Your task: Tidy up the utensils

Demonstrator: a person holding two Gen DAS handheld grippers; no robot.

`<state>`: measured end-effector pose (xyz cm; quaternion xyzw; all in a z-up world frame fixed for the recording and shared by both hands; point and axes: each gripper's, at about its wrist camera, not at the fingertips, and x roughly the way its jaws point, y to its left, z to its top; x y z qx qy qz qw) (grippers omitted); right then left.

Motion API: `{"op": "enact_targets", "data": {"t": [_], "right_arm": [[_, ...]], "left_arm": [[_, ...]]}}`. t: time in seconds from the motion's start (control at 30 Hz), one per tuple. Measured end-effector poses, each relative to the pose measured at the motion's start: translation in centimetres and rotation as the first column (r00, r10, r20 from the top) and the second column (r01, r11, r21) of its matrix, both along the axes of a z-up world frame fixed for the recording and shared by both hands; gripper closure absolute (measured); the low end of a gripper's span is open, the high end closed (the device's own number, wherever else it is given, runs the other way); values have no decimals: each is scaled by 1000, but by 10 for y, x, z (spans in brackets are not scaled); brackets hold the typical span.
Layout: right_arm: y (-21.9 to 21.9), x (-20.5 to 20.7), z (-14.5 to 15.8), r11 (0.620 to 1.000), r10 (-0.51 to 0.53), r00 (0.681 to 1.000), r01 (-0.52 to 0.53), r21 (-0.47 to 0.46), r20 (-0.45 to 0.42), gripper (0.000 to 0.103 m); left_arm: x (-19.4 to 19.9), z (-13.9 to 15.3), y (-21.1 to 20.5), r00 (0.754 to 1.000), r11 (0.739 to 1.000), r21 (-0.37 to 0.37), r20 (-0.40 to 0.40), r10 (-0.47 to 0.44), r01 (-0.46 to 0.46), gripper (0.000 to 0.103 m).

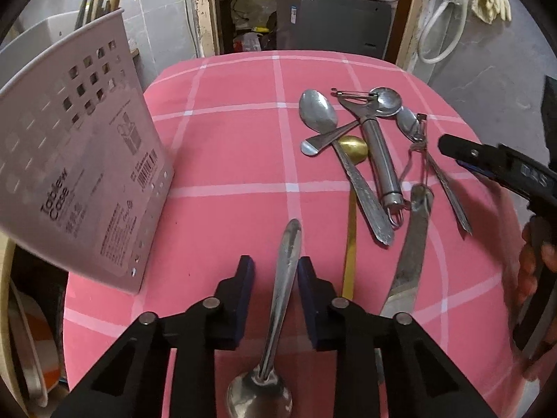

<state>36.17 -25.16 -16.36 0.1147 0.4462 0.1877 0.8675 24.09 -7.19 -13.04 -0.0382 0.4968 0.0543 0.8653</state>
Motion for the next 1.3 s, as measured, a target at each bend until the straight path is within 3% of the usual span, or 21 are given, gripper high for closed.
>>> {"op": "enact_targets", "data": {"t": [0.17, 0.27, 0.43, 0.63, 0.73, 0.93, 1.3], "right_arm": [[7, 25, -8, 999, -35, 997, 37, 21, -65, 68], [12, 37, -13, 997, -64, 992, 68, 36, -106, 74], [11, 43, -24, 984, -118, 978, 139, 115, -173, 88], [2, 27, -30, 955, -134, 970, 181, 236, -204, 92], [-3, 12, -27, 934, -153, 967, 209, 291, -202, 93], [-10, -20, 0, 921, -178, 977, 208, 331, -118, 96], [-4, -73, 60, 951, -145, 987, 121, 285, 65, 97]], "left_arm": [[17, 1, -1, 999, 1000, -4, -33, 15, -15, 90], [27, 1, 1, 999, 1000, -21, -45, 20, -21, 91], [40, 2, 12, 998, 987, -150, -36, 46, -51, 91], [45, 6, 14, 1000, 976, -214, 0, 31, -30, 91], [39, 15, 14, 998, 964, -267, 64, 9, 8, 91], [31, 39, 11, 986, 950, -295, 161, -52, 98, 91], [2, 74, 13, 957, 929, -318, 269, -104, 190, 91]]}}
